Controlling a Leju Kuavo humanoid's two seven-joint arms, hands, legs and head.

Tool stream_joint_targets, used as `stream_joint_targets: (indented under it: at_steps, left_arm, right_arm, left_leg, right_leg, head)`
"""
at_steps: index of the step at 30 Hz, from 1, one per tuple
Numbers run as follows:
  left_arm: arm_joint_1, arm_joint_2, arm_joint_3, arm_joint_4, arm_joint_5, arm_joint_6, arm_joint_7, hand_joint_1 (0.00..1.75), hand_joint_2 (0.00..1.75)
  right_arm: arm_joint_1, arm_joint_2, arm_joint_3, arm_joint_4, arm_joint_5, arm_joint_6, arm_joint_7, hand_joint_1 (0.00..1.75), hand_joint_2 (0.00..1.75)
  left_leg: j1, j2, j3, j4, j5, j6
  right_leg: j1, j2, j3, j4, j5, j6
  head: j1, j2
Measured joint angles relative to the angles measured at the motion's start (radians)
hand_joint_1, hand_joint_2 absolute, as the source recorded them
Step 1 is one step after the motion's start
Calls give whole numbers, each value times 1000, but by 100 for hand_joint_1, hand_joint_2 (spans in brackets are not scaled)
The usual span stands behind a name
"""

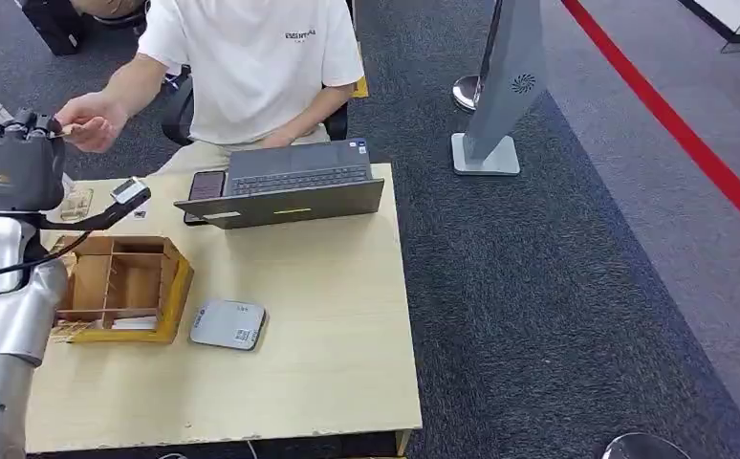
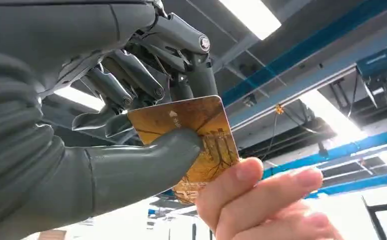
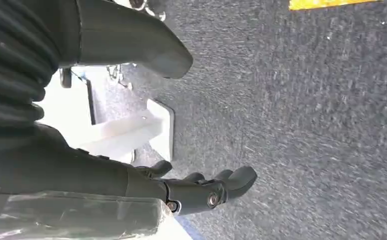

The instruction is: Pass the card to the sensor for recognition and then transmit it.

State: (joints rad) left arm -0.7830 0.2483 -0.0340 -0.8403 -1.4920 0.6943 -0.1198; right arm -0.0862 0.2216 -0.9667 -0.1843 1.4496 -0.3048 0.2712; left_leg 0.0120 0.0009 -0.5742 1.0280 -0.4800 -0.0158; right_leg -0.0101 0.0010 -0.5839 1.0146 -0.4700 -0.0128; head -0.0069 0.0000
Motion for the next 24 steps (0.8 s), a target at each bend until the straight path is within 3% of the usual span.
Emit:
stream_joint_targets:
  at_steps: [4,5,11,13,18,24]
  left_arm:
    - [-13,-1,0,39,0,0,0,175,175]
    - [-16,-1,0,46,0,0,0,0,175]
    - [-16,-2,0,71,31,0,-11,0,175]
    - [-11,-5,0,69,54,1,-41,0,175]
    - [60,-53,7,-47,152,2,-153,0,175]
    - [103,-85,8,-132,164,2,-163,0,175]
  right_arm:
    - [0,-4,1,0,0,1,1,0,175]
    - [0,-4,1,0,0,5,1,0,175]
    - [0,-6,2,0,4,6,-7,0,175]
    - [0,-6,2,0,5,-1,-10,0,175]
    - [0,-6,2,0,0,-8,1,0,175]
    - [1,-6,2,0,0,-8,2,0,175]
  left_leg:
    - [0,1,-1,0,0,0]
    - [0,1,-1,0,0,0]
    - [0,1,-1,0,-1,0]
    - [0,1,-2,0,-1,0]
    - [0,0,-2,0,0,0]
    - [0,1,-2,0,0,0]
  right_leg:
    - [0,1,-1,0,0,0]
    - [0,1,-1,0,0,0]
    - [0,1,-2,0,0,0]
    - [0,1,-2,0,0,0]
    - [0,0,-2,0,0,0]
    - [0,1,-2,0,0,1]
  head:
    - [0,0]
    - [0,0]
    - [0,0]
    - [0,0]
    - [0,0]
    - [0,0]
